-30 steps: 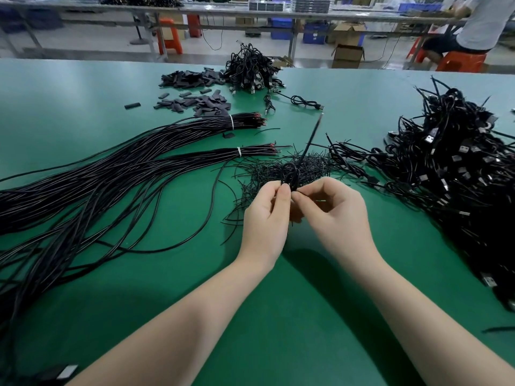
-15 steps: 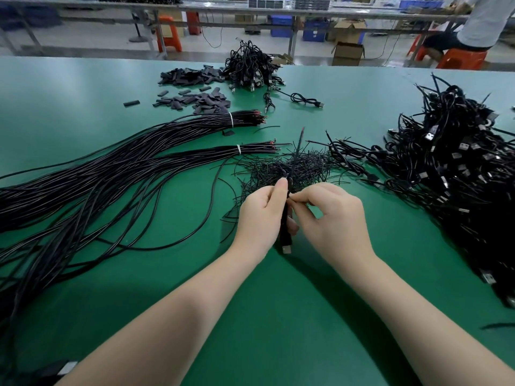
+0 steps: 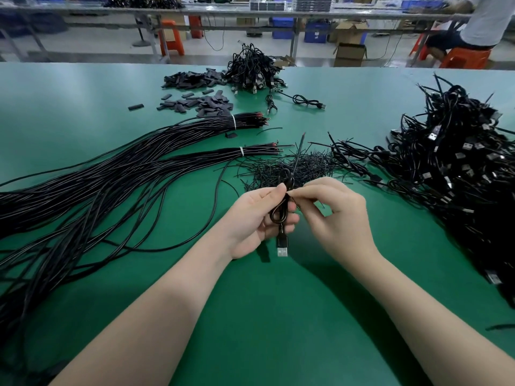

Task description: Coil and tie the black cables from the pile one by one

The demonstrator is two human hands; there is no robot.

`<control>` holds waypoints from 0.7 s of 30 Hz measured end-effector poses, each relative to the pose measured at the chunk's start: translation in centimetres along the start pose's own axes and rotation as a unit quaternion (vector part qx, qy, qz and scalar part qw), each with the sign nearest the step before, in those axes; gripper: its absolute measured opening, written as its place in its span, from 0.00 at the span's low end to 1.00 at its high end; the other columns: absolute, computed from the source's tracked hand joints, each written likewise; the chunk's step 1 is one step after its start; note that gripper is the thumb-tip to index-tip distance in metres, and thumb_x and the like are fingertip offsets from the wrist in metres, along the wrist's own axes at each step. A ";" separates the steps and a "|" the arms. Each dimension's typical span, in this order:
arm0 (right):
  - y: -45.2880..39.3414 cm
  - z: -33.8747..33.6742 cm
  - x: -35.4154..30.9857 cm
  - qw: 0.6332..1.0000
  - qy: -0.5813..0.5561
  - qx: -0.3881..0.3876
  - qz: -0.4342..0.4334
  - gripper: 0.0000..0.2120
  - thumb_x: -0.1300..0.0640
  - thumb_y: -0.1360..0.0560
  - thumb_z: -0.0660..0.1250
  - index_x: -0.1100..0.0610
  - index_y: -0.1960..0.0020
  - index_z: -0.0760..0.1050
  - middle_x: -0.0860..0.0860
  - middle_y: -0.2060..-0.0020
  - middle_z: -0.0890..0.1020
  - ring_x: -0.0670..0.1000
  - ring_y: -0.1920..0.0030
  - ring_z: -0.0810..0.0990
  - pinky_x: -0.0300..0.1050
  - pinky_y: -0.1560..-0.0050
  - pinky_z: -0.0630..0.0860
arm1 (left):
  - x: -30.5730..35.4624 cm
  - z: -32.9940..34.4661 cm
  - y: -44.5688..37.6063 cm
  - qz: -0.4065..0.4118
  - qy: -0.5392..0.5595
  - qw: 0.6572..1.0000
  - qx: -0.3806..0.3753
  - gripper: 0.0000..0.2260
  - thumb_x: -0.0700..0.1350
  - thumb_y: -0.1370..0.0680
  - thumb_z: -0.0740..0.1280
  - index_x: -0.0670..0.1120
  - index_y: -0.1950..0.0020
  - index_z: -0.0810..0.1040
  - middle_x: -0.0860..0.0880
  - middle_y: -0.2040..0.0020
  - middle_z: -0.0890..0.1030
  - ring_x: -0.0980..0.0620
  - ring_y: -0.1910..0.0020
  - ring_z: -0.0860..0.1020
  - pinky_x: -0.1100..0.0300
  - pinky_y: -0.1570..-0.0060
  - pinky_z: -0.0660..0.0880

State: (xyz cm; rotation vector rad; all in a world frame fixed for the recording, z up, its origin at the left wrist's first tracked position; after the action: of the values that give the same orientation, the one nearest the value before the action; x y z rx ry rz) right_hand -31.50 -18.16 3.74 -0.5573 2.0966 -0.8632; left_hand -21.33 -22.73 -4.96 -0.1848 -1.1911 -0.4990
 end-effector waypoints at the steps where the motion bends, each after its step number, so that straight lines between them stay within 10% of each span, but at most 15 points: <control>1: -0.1 0.1 0.9 0.998 -0.050 -0.007 0.044 0.10 0.70 0.28 0.70 0.56 0.55 0.83 0.49 0.61 0.83 0.47 0.58 0.80 0.36 0.53 0.75 | 0.0 0.1 0.0 -0.003 0.011 1.000 -0.007 0.11 0.52 0.27 0.66 0.45 0.59 0.81 0.51 0.64 0.82 0.55 0.67 0.81 0.63 0.68 0.78; 5: 0.3 1.2 3.6 0.939 -0.273 -0.040 0.206 0.16 0.70 0.30 0.72 0.47 0.59 0.83 0.46 0.63 0.85 0.43 0.60 0.82 0.35 0.55 0.76 | -0.1 0.4 0.2 -0.013 0.035 0.999 -0.034 0.08 0.51 0.28 0.69 0.46 0.56 0.81 0.51 0.62 0.83 0.56 0.65 0.83 0.63 0.66 0.79; 12: 2.1 4.5 3.7 0.758 -0.548 -0.124 0.331 0.07 0.68 0.31 0.67 0.60 0.54 0.75 0.54 0.69 0.82 0.51 0.69 0.81 0.41 0.63 0.79 | 0.0 2.1 0.8 -0.011 0.052 0.990 -0.134 0.12 0.51 0.38 0.81 0.52 0.58 0.85 0.49 0.63 0.84 0.51 0.63 0.84 0.58 0.62 0.81; 21: 2.8 3.2 6.0 0.812 -0.336 -0.136 0.457 0.16 0.42 0.41 0.74 0.53 0.64 0.79 0.48 0.69 0.81 0.44 0.69 0.75 0.35 0.67 0.71 | 0.9 0.5 0.3 0.074 0.004 0.997 -0.001 0.03 0.44 0.33 0.72 0.50 0.62 0.85 0.49 0.62 0.85 0.54 0.62 0.84 0.64 0.66 0.78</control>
State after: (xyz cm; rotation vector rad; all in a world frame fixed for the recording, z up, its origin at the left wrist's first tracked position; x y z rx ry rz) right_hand -32.77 -21.34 -2.81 0.0696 1.5142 0.1985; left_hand -21.40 -22.51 -3.89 -0.2708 -1.1588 -0.3703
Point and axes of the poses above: each hand's wrist, its own y-axis away from the middle knuckle, its own z-axis out of the palm, x = y × z, the point moved 10 cm from there along -y, towards the middle knuckle
